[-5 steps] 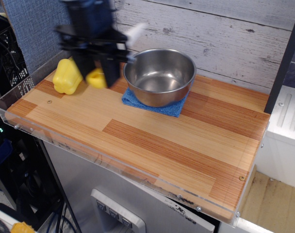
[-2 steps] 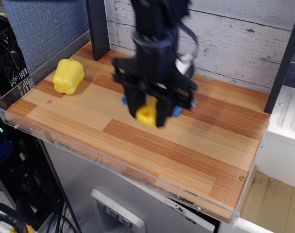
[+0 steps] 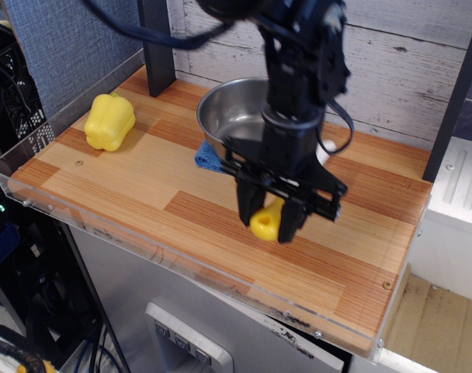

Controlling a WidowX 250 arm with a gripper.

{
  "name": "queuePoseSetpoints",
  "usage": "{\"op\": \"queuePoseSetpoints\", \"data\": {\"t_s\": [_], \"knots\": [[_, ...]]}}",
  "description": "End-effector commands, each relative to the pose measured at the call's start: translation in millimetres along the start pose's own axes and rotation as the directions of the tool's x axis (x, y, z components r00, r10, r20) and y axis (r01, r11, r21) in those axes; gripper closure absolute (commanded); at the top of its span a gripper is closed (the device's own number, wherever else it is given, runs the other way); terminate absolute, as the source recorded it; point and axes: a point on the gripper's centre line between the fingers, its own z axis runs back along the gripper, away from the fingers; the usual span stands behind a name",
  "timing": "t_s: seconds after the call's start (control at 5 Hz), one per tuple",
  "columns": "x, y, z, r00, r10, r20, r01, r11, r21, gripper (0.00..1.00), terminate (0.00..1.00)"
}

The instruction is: Move the knife to the right a bit.

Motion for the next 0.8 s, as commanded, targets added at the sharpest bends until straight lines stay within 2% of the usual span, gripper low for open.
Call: {"op": "queuePoseSetpoints", "data": {"t_s": [0.0,0.4,0.6], "knots": [[1.4,-17.9,-12.2,0.992,-0.124,-0.029,0.124,0.992,0.001,1.0,0.0],[2.4,-23.7,-19.0,0.992,-0.115,-0.053,0.116,0.993,0.02,1.0,0.0],[2.2,-20.3,-16.1,0.996,-0.079,-0.052,0.08,0.997,0.013,0.0,0.0]]}}
